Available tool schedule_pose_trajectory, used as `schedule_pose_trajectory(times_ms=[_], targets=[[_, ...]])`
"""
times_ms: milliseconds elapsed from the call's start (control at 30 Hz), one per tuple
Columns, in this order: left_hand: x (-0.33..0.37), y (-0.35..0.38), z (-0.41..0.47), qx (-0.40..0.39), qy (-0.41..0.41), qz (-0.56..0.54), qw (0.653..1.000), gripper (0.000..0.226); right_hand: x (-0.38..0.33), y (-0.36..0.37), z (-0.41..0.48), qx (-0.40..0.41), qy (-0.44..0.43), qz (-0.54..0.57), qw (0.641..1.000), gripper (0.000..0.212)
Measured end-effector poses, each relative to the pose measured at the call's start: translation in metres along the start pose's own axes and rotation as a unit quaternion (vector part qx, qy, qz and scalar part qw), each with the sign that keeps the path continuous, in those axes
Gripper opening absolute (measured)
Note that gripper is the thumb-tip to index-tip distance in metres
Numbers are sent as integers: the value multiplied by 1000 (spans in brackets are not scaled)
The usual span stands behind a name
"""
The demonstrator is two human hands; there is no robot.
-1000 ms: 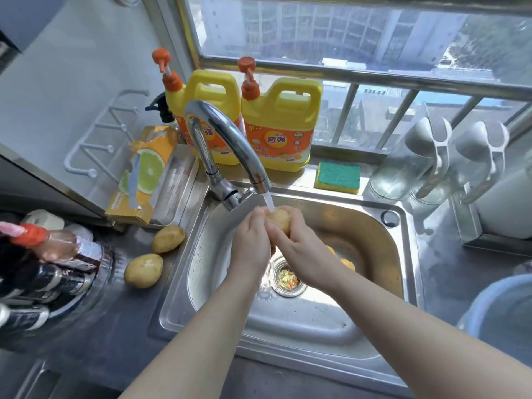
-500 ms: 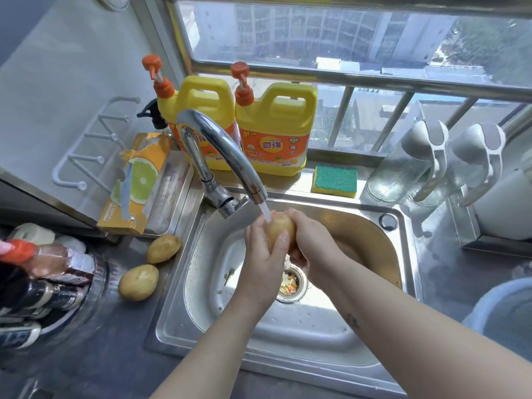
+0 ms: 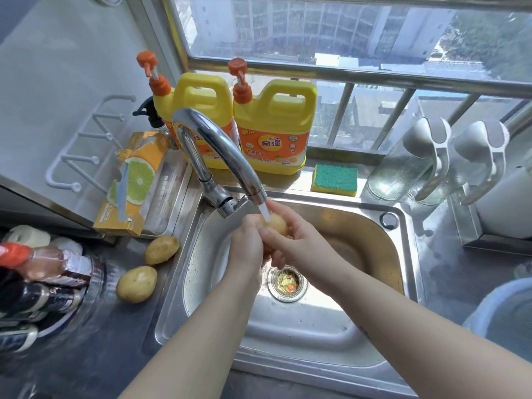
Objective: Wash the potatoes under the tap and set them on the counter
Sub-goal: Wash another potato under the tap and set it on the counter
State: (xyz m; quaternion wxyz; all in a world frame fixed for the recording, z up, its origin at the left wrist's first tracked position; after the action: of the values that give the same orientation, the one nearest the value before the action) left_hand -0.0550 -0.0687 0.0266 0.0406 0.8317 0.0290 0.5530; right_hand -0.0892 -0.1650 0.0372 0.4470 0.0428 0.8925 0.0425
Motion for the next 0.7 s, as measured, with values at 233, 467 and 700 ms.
schedule_pose_trajectory(times_ms=[233, 467, 700], targets=[[-9, -2, -7, -72, 79, 72, 992, 33, -3, 1, 12, 82, 78, 138, 984, 19], [2, -1, -26, -152, 214, 150, 953, 29, 3, -1, 11, 86, 135, 135, 978, 49], [-3, -1, -6, -8, 121, -12, 993, 28, -2, 5, 3, 9, 26, 46, 999, 39]])
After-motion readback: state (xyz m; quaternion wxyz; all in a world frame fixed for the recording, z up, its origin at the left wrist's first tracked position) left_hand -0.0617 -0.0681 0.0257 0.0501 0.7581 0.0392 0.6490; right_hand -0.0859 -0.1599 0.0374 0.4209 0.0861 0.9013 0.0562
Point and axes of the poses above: each hand's wrist, its own z-axis towards the middle knuckle, its own y-axis out of the palm, x = y × z, the point moved 4 cm from there along z, towards the middle knuckle, and after that the axes turned 15 degrees about y, right-handed, at the moved point
